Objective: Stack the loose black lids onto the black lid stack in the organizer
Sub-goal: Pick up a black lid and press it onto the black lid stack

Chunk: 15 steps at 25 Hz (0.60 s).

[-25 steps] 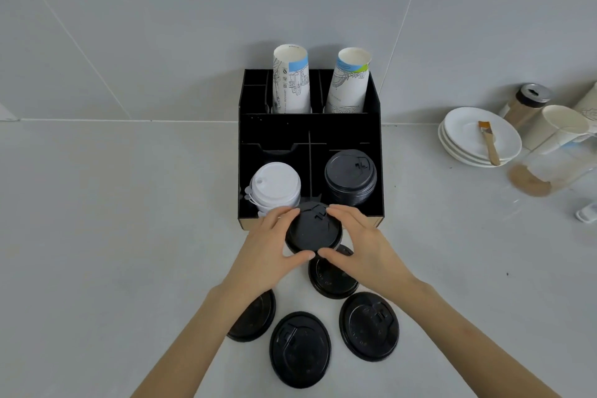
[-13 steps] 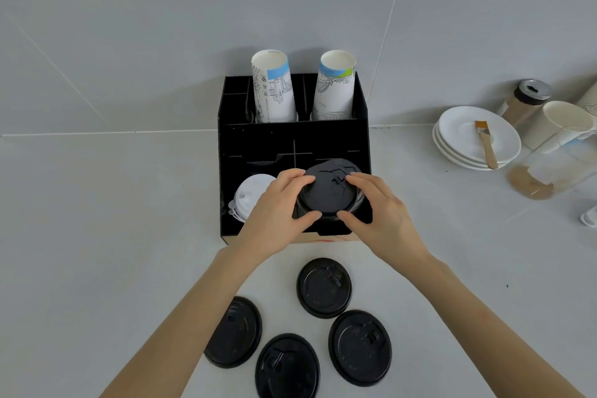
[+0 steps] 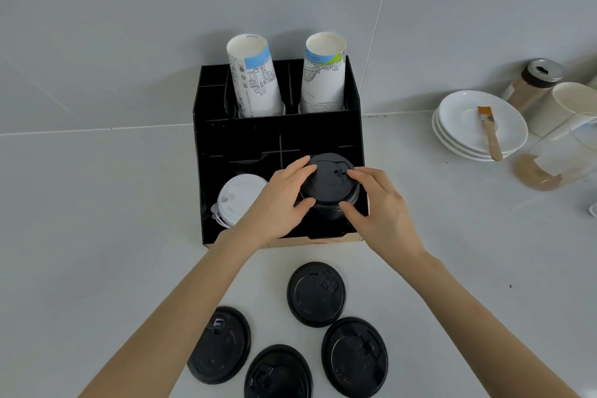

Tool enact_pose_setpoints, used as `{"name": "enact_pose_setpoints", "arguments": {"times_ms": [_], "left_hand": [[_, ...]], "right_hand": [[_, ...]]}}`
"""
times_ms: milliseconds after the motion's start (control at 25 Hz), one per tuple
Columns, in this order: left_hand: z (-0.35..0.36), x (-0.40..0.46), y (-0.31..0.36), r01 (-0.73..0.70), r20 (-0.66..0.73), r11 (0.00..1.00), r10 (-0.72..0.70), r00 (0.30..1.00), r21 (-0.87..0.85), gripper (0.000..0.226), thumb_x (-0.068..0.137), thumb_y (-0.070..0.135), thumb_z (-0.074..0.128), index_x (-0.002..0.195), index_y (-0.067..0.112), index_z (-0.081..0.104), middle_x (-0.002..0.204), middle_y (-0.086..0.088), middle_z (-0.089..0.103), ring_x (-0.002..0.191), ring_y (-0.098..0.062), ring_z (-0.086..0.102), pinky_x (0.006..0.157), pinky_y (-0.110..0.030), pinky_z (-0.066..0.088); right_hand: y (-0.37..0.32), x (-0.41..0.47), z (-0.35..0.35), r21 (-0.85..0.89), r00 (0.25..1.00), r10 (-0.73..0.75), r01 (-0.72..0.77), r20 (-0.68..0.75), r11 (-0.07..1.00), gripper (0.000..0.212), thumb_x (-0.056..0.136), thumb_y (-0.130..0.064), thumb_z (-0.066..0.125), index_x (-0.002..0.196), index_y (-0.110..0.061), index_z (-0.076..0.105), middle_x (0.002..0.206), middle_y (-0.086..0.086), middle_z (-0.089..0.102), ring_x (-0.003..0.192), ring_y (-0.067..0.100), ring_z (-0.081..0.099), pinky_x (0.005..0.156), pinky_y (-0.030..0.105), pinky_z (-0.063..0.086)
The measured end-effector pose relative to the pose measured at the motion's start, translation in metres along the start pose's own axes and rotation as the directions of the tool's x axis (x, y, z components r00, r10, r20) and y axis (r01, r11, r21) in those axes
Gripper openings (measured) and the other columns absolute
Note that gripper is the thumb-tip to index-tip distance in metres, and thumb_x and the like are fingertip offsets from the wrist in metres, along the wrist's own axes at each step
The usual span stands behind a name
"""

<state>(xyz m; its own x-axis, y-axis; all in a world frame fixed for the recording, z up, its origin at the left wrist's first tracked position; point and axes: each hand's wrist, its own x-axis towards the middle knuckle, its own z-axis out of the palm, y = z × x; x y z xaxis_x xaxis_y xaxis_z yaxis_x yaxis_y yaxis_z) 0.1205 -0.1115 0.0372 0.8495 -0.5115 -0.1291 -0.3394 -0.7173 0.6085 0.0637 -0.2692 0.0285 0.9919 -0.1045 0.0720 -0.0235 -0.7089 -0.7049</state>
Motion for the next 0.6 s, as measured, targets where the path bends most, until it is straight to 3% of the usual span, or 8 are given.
{"name": "enact_pose_setpoints", "arguments": {"times_ms": [200,600], "left_hand": [[0.005,0.008,0.005,0.002,0.049,1.0,-0.002,0.999,0.005,0.062,0.085,0.023,0.055,0.137,0.015,0.022,0.154,-0.001,0.013,0.139,-0.023,0.016,0.113,-0.036,0.018],[0.013,0.007,0.006,0.007,-0.032,1.0,-0.006,0.999,0.004,0.061,0.084,0.025,0.057,0.136,0.015,0.027,0.15,-0.006,0.021,0.136,-0.022,0.024,0.111,-0.034,0.025]], "right_hand": [[0.007,-0.005,0.002,0.003,0.999,0.031,-0.031,-0.008,1.0,0.044,0.083,-0.01,0.059,0.125,-0.009,0.044,0.13,0.008,0.047,0.118,0.024,0.047,0.093,0.023,0.036],[0.012,-0.009,0.012,-0.042,0.996,0.024,-0.028,-0.091,0.999,0.04,0.085,-0.004,0.052,0.124,-0.006,0.045,0.13,0.011,0.05,0.115,0.028,0.051,0.089,0.027,0.038]]}}
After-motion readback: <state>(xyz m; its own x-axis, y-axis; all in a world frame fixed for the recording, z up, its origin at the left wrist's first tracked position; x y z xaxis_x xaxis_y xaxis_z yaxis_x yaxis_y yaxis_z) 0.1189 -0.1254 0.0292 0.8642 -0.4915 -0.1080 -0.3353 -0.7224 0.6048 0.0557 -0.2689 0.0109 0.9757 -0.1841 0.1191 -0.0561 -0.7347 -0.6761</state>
